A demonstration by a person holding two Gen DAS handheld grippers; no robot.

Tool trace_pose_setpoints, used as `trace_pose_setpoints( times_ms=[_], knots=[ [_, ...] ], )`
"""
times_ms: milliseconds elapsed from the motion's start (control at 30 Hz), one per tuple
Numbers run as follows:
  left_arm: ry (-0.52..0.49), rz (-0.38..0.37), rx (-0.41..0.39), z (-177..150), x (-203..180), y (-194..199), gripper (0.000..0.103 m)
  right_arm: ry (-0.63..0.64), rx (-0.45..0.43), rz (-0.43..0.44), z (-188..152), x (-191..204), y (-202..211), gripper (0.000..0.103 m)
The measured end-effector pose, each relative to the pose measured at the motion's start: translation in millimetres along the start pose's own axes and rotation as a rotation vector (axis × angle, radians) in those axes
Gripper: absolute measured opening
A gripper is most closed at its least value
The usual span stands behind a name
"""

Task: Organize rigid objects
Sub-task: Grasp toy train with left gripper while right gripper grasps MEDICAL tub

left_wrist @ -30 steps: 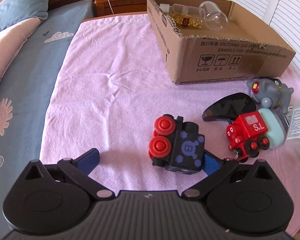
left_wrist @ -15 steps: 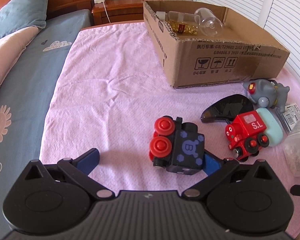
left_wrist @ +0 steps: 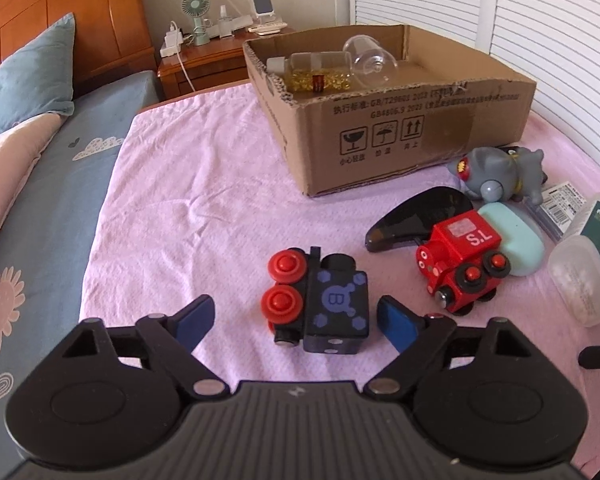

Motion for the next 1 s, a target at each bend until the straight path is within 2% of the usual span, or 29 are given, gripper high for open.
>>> trace_pose_setpoints(
  times_ms=[67,200,267,333,600,867,1000],
  knots=[
    [-0.008,-0.033,-0.002,1.9,-2.2,0.2,0.071,-0.001,-0.011,0.0,-0.5,0.0,0.3,0.103],
    [0.012,-0.073,0.002,3.7,-1.3,-1.3,0.067,-0.001,-0.023,-0.001,-0.7,-0.1,0.7,0.103],
    [0.013,-0.083,-0.002,3.7,-2.4,-1.6,0.058,-0.003,-0.024,-0.002,0.1,-0.2,0.7,0.103],
    [0.002,-0.088,-0.008,3.8,-4.6,-0.6,0.054,-0.006,-0.021,-0.003,1.3,-1.2,0.5,0.103],
    [-0.017,-0.1,-0.013,4.0,-4.8,-0.7,0.053,-0.048,-0.01,-0.018,10.8,-8.9,1.7,0.103],
    [-0.025,-0.105,-0.014,4.3,-4.0,-0.3,0.053,-0.026,-0.032,-0.055,22.0,-6.3,8.0,0.103],
    [-0.025,-0.106,-0.014,4.6,-4.1,-0.4,0.053,-0.009,-0.014,-0.078,23.4,-4.9,5.3,0.091]
  ],
)
Point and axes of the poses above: each gripper's, at about its wrist camera, not at the fingertips, and y roughly against the way its jaws point, x to its left, z to its top, the point moved 9 cm from there along -y, roughly the way its jaws point, and after that the axes turned 12 degrees about x, right-handed, at the moved point
